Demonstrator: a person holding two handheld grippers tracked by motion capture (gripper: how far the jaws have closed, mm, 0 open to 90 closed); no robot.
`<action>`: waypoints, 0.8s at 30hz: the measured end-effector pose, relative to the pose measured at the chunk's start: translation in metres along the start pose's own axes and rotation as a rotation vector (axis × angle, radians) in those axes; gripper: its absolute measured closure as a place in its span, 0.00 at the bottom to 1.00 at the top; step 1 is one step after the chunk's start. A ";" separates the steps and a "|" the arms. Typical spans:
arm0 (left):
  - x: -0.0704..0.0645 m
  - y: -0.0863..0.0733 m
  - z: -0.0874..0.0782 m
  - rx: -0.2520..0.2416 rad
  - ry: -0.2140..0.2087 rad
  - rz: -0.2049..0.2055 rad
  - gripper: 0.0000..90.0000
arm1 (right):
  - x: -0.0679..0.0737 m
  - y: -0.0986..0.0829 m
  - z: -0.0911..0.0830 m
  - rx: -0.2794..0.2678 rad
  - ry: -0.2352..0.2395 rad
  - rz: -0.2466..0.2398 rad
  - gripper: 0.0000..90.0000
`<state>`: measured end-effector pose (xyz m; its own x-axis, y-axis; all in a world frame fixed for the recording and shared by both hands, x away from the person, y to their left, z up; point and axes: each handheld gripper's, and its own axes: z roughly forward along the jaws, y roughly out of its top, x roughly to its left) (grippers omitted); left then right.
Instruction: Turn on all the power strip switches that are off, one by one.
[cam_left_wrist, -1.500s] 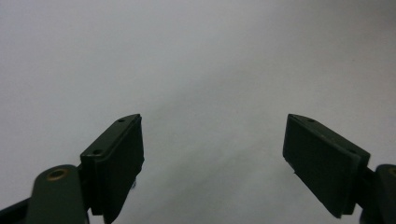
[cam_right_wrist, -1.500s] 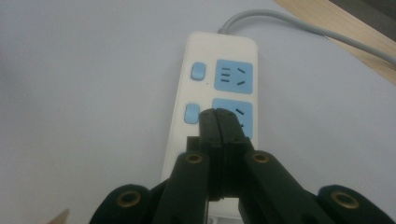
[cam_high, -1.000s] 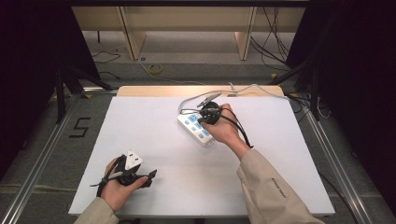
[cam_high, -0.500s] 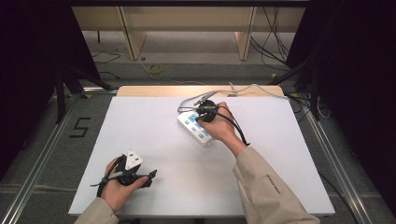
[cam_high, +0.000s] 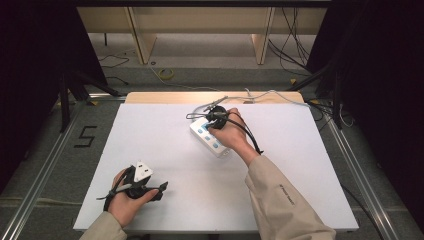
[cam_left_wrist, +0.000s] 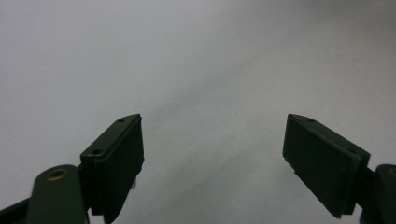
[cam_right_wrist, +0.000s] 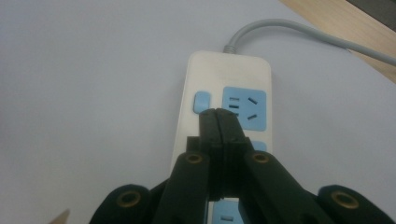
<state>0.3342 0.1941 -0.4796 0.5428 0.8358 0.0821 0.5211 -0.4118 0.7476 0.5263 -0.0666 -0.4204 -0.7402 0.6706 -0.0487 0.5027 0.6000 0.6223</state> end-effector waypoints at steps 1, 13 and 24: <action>0.000 0.000 0.000 0.002 -0.002 -0.001 0.23 | 0.000 0.001 0.001 0.000 0.001 -0.003 1.00; 0.000 0.000 0.000 0.000 -0.003 -0.002 0.23 | -0.001 0.005 0.009 0.012 -0.001 0.010 1.00; 0.000 0.000 0.000 -0.001 -0.004 -0.002 0.23 | -0.003 0.010 0.019 0.019 -0.004 0.013 1.00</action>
<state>0.3344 0.1939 -0.4796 0.5441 0.8354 0.0780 0.5215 -0.4096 0.7485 0.5422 -0.0546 -0.4289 -0.7318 0.6801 -0.0439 0.5204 0.5993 0.6083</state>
